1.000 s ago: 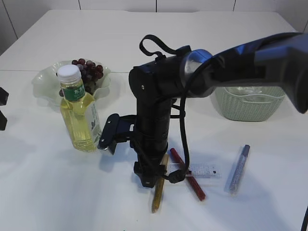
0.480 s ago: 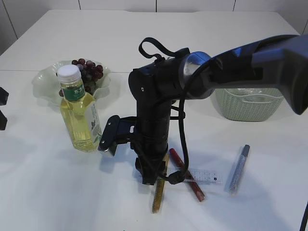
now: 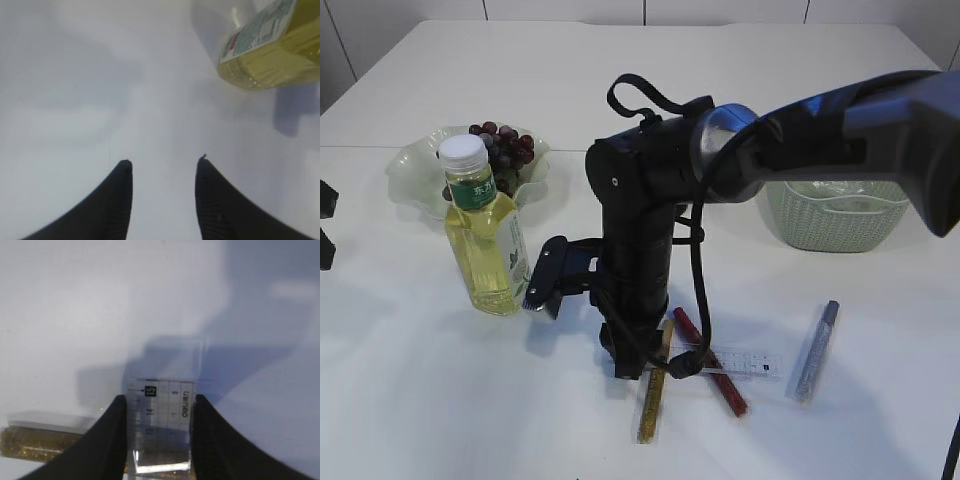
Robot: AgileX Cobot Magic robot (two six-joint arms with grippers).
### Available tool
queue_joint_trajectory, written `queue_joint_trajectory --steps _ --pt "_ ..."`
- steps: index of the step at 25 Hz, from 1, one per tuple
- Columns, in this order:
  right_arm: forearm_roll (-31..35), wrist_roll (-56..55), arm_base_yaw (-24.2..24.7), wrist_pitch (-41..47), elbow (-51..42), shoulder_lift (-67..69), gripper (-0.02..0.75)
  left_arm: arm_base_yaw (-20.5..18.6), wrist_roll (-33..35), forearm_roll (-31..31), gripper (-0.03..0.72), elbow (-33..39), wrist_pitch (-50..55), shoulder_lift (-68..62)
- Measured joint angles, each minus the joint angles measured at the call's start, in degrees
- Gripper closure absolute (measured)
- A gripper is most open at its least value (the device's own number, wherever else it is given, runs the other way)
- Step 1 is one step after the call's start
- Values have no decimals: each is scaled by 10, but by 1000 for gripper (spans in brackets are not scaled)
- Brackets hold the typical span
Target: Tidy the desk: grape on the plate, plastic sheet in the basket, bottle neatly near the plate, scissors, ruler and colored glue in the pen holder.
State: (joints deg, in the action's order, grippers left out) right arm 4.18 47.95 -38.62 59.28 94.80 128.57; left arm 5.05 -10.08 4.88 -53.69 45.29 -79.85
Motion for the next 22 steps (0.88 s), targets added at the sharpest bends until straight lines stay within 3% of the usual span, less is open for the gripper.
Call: queue_joint_trajectory --steps 10,16,22 --pt "115 5 20 -6 62 -42 442 0 0 0 379 0 6 0" --pt "215 38 96 -6 62 -84 442 0 0 -1 379 0 15 0" --pt "402 163 192 -7 62 -107 444 0 0 -2 379 0 39 0"
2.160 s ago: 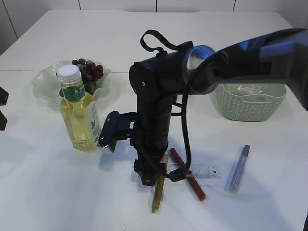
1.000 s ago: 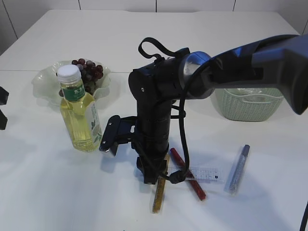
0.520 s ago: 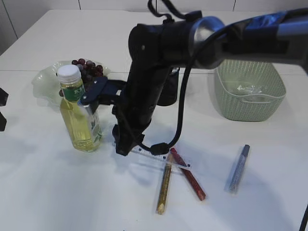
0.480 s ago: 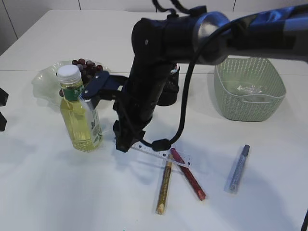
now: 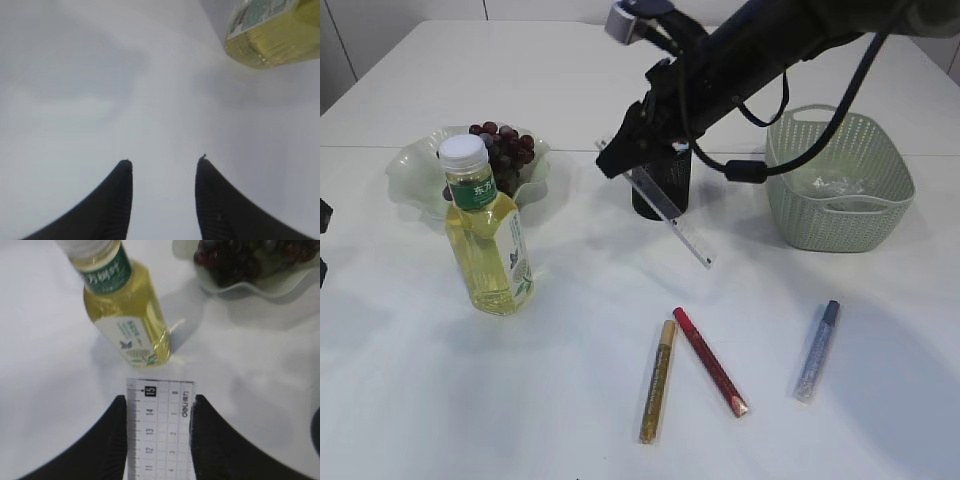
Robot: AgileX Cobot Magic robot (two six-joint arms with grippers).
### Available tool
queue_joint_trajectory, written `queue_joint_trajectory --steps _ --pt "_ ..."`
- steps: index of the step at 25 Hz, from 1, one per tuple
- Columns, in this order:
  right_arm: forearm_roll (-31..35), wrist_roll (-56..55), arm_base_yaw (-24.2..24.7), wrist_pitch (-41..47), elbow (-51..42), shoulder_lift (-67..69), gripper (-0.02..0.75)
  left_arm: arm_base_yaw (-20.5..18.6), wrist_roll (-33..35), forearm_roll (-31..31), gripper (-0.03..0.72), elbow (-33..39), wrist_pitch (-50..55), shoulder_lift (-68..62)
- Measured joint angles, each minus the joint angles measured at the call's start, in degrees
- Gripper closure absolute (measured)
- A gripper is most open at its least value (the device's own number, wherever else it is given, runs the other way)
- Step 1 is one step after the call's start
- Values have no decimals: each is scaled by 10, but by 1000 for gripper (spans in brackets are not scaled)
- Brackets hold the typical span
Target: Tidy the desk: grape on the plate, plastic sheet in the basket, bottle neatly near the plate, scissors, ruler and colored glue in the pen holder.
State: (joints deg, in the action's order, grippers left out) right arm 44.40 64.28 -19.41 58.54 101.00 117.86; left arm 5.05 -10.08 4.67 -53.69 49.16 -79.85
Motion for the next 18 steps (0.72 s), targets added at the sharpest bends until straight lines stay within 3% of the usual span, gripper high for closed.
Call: queue_joint_trajectory --steps 7,14,18 --pt "247 177 80 -38 0 0 444 0 0 -10 379 0 36 0" --pt "525 390 92 -78 2 31 444 0 0 -17 379 0 40 0" --pt "559 481 92 -91 16 67 444 0 0 -19 379 0 46 0"
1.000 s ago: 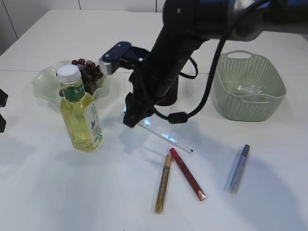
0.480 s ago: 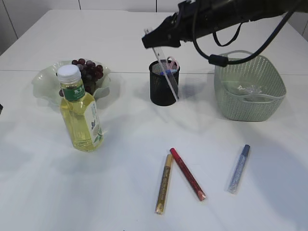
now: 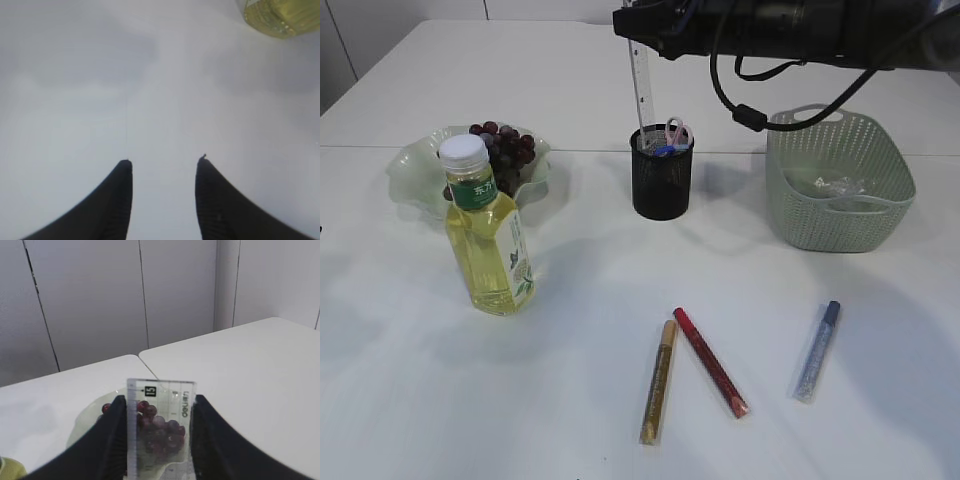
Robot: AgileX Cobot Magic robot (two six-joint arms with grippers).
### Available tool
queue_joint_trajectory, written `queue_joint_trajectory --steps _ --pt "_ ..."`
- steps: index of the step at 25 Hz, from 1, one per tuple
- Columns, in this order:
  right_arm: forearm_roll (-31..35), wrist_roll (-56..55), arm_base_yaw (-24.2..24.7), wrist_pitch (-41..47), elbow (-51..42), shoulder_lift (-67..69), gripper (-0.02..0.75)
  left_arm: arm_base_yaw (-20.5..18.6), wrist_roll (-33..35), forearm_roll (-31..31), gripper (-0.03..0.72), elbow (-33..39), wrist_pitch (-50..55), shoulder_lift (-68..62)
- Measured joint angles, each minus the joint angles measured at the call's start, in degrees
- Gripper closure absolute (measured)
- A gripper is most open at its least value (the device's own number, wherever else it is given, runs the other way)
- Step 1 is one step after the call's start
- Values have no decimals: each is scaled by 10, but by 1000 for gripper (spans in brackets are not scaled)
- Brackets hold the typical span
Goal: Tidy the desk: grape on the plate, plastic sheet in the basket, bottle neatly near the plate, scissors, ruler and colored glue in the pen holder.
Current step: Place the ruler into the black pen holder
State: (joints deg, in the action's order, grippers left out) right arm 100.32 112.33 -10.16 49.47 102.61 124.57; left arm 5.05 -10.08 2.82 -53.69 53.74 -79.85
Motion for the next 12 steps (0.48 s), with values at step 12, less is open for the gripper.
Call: queue_joint_trajectory --steps 12 --pt "6 43 0 -16 164 115 444 0 0 -1 379 0 16 0"
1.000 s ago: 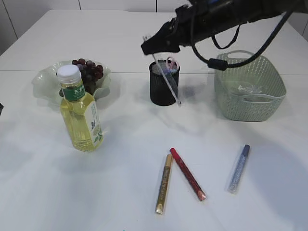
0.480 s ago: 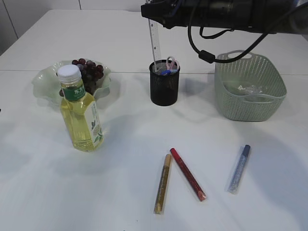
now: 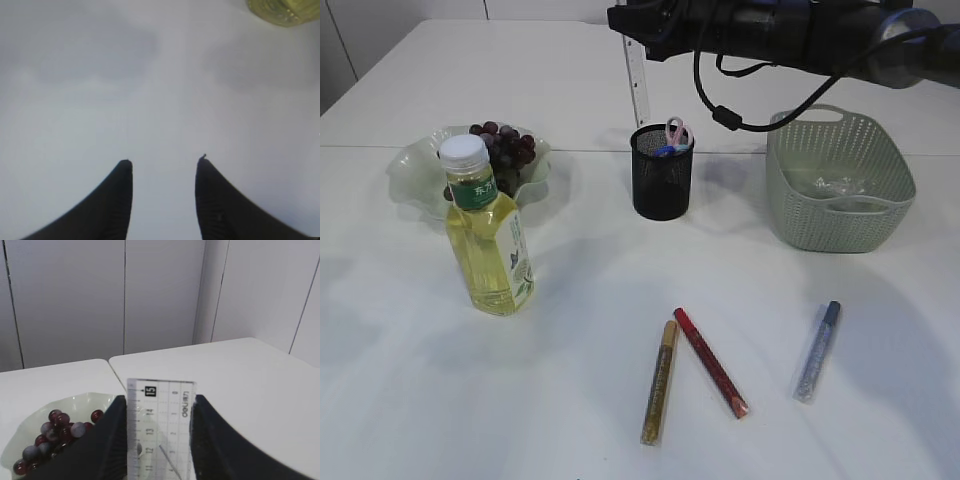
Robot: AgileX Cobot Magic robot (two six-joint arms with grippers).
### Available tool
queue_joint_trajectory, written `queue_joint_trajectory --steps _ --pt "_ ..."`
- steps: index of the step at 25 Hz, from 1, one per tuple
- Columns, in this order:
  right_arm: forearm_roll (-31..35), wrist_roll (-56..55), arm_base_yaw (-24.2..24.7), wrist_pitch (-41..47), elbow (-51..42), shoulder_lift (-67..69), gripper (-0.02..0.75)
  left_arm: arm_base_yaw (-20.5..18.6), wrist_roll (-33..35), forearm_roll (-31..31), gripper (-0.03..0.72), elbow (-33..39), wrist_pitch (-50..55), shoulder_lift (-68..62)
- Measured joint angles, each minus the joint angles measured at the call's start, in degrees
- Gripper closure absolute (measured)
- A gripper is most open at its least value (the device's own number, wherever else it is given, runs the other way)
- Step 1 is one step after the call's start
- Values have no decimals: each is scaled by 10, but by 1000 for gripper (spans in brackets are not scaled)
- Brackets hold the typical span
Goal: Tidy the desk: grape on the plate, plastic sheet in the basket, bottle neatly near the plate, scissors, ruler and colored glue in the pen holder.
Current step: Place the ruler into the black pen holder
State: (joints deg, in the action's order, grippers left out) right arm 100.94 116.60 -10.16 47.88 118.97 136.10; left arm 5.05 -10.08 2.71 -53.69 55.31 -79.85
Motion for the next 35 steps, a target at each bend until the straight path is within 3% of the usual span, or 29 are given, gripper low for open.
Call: queue_joint_trajectory --steps 24,28,35 --pt "6 -12 0 -43 28 83 437 0 0 0 379 0 19 1" --pt "6 -14 0 -45 29 97 398 0 0 0 379 0 20 1" --pt "6 -34 0 -47 35 100 265 0 0 0 379 0 20 1"
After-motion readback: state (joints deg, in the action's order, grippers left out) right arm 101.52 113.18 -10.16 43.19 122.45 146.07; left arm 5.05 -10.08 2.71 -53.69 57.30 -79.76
